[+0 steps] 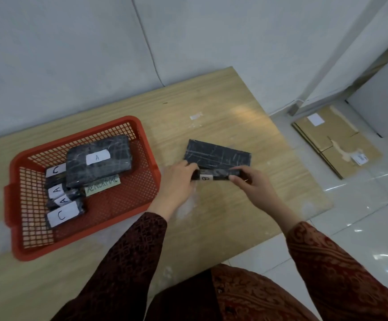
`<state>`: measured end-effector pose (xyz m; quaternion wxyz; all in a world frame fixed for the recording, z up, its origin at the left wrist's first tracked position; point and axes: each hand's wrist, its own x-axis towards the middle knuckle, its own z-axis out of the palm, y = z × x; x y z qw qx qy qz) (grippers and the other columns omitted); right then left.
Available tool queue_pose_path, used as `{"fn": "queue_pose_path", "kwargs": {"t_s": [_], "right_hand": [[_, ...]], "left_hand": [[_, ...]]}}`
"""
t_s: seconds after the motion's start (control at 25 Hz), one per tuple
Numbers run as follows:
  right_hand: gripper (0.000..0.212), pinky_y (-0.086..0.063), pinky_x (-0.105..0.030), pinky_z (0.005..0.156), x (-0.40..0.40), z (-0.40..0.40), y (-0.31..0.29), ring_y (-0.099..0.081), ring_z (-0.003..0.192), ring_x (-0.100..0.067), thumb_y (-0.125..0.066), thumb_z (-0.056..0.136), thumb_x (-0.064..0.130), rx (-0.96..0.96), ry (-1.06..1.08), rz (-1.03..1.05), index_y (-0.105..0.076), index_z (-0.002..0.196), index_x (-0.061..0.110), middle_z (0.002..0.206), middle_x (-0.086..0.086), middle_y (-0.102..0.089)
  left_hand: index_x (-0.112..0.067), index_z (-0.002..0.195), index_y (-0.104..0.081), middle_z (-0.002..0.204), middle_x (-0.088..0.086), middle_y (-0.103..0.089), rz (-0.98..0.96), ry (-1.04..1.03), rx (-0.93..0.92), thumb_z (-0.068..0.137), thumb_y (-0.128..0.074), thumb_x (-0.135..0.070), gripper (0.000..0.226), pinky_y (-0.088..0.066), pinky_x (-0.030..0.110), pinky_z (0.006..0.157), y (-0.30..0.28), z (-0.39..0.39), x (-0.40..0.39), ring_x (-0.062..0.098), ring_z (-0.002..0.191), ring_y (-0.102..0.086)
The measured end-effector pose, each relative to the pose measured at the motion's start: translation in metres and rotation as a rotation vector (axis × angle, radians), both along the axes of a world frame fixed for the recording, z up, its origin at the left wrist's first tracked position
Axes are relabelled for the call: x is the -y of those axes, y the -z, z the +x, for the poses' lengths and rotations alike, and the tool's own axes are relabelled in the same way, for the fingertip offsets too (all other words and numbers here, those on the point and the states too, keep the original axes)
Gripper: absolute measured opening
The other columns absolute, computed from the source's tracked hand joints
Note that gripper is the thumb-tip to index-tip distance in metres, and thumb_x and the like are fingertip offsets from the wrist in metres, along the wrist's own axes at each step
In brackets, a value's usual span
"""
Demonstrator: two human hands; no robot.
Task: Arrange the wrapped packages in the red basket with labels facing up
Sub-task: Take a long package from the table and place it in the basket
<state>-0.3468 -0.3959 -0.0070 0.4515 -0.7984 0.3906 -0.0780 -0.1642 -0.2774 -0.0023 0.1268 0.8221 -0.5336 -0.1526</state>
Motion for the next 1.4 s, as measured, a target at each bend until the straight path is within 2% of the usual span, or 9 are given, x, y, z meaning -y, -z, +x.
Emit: {"fn": "queue_pose_path", "kwargs": {"t_s": [0.12,0.2,0.4,0.52,0.68,0.84,1.12,1.24,1.4], "right_hand": [[0.013,-0.051,-0.017,0.065,0.005,0.015,-0.026,-0.063,0.072,-0.004,-0.057,0.093,0.026,0.24,0.051,0.259,-0.067,0.101,0.024,0.086,-0.002,-0.069],[0.014,-0.054,-0.023,0.076,-0.002,0.039,-0.039,-0.066,0.086,-0.01,-0.058,0.092,0.026,0.313,0.006,0.382,-0.07,0.099,0.027,0.096,-0.007,-0.071],[0.017,-0.056,-0.021,0.071,-0.053,0.121,-0.054,-0.069,0.079,-0.009,-0.07,0.084,0.021,0.279,-0.218,0.371,-0.064,0.099,0.028,0.09,0.002,-0.07],[0.017,-0.056,-0.022,0.069,-0.097,0.165,-0.047,-0.068,0.083,-0.015,-0.073,0.081,0.024,0.127,-0.384,0.234,-0.062,0.095,0.024,0.094,-0.002,-0.07],[0.021,-0.051,-0.025,0.074,-0.141,0.208,-0.027,-0.063,0.085,-0.016,-0.076,0.078,0.026,-0.011,-0.538,0.108,-0.063,0.092,0.021,0.092,-0.002,-0.067],[0.023,-0.049,-0.028,0.076,-0.158,0.231,-0.002,-0.06,0.09,-0.019,-0.079,0.075,0.025,-0.231,-0.612,0.069,-0.063,0.09,0.019,0.095,-0.005,-0.066],[0.025,-0.043,-0.025,0.078,-0.168,0.245,0.023,-0.056,0.096,-0.018,-0.079,0.075,0.021,-0.416,-0.635,0.095,-0.066,0.094,0.013,0.102,-0.003,-0.061],[0.025,-0.05,-0.027,0.079,-0.17,0.25,0.024,-0.06,0.093,-0.019,-0.08,0.074,0.02,-0.429,-0.631,0.079,-0.068,0.094,0.011,0.099,-0.003,-0.063],[0.022,-0.045,-0.018,0.063,-0.175,0.255,0.025,-0.056,0.076,-0.01,-0.082,0.071,0.018,-0.455,-0.644,0.038,-0.068,0.086,0.011,0.082,0.004,-0.059]], "left_hand": [[-0.025,0.11,-0.066,0.103,-0.003,-0.065,-0.209,-0.092,-0.276,0.079,-0.068,-0.015,0.032,-0.044,0.028,0.078,-0.036,0.018,-0.024,0.012,0.096,-0.057],[-0.027,0.103,-0.068,0.097,-0.01,-0.065,-0.334,-0.155,-0.356,0.075,-0.075,-0.017,0.031,-0.04,0.015,0.08,-0.054,0.035,-0.053,0.0,0.089,-0.057],[-0.031,0.084,-0.063,0.089,-0.014,-0.07,-0.422,-0.589,-0.547,0.069,-0.082,-0.026,0.025,-0.043,0.007,0.071,-0.053,0.08,-0.153,-0.004,0.085,-0.063],[-0.03,0.08,-0.062,0.087,-0.013,-0.07,-0.381,-0.685,-0.472,0.069,-0.083,-0.023,0.024,-0.048,0.018,0.072,-0.04,0.102,-0.214,-0.001,0.084,-0.064],[-0.025,0.077,-0.064,0.08,-0.018,-0.065,-0.236,-0.654,-0.352,0.069,-0.083,-0.018,0.022,-0.045,0.014,0.064,-0.026,0.132,-0.263,-0.006,0.078,-0.06],[-0.017,0.082,-0.063,0.085,-0.006,-0.067,0.054,-0.521,-0.261,0.071,-0.08,-0.019,0.02,-0.051,0.036,0.075,-0.012,0.16,-0.271,0.015,0.084,-0.062],[-0.019,0.085,-0.061,0.084,-0.004,-0.058,0.355,-0.287,-0.05,0.076,-0.074,-0.034,0.022,-0.034,0.029,0.062,0.004,0.174,-0.259,0.015,0.078,-0.05],[-0.018,0.089,-0.062,0.092,-0.002,-0.061,0.381,-0.247,-0.031,0.076,-0.074,-0.034,0.024,-0.036,0.028,0.064,0.01,0.176,-0.259,0.016,0.081,-0.051],[-0.016,0.092,-0.065,0.098,0.003,-0.064,0.417,-0.209,0.03,0.076,-0.074,-0.031,0.024,-0.042,0.03,0.066,0.014,0.178,-0.257,0.022,0.092,-0.06]]}}
